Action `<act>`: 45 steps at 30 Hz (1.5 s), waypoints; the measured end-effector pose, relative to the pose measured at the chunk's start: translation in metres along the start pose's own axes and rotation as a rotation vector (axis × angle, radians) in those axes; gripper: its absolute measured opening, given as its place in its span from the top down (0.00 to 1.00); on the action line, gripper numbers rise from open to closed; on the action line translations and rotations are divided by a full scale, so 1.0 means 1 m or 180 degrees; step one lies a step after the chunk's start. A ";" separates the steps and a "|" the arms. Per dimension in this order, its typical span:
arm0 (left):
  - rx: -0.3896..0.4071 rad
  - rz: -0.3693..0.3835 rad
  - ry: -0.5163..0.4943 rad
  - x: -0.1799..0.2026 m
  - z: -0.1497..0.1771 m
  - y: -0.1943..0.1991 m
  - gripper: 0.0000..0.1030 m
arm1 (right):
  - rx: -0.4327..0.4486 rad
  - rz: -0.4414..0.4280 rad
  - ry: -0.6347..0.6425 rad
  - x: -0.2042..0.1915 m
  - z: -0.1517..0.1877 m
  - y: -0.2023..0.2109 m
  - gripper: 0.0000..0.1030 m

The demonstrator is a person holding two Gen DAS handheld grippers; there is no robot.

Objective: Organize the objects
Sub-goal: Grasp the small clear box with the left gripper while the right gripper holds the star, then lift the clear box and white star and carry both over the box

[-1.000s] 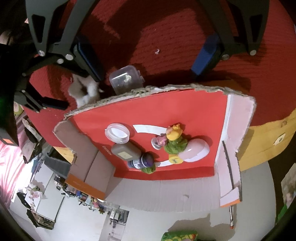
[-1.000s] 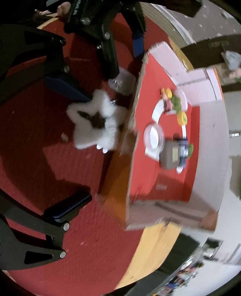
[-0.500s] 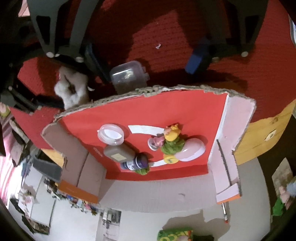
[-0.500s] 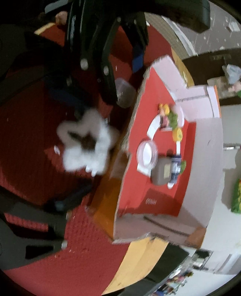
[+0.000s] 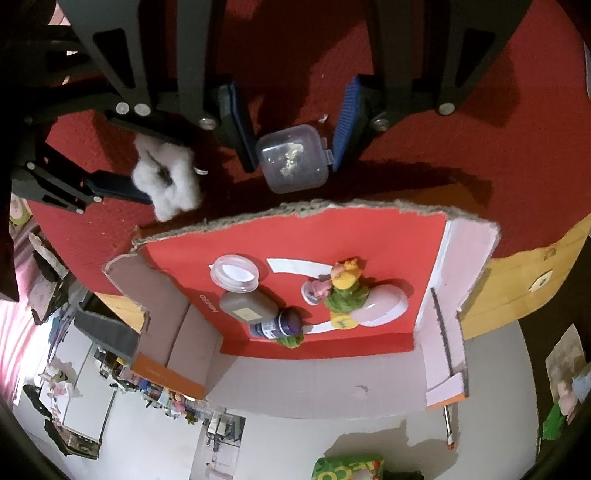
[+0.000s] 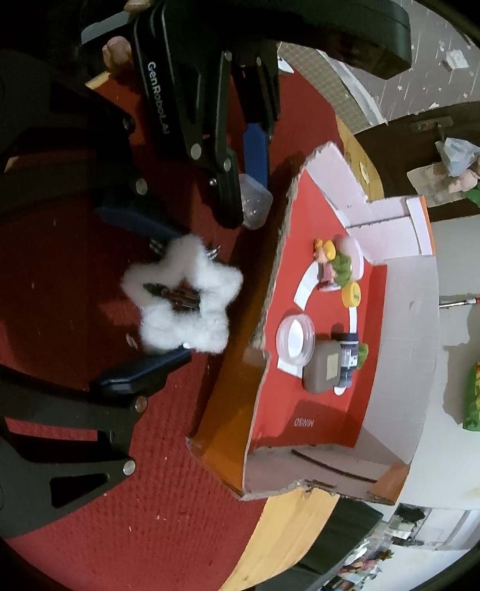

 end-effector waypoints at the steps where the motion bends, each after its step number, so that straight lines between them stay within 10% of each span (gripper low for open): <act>1: -0.0001 0.0005 0.0005 -0.001 0.001 0.002 0.58 | 0.0011 -0.0025 -0.0013 -0.002 0.000 0.001 0.45; 45: 0.0384 0.0125 -0.0006 -0.005 -0.036 0.056 0.58 | 0.0452 -0.0333 -0.0043 -0.023 -0.051 0.056 0.45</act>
Point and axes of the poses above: each gripper's, at about its wrist camera, not at the fingertips, and y roughly against the way its jaws point, x to its right, z to its underside, the point moved 4 cm from there along -y, roughly the way its jaws point, and after that the axes turned 8 degrees about x, right-handed, at the moved point
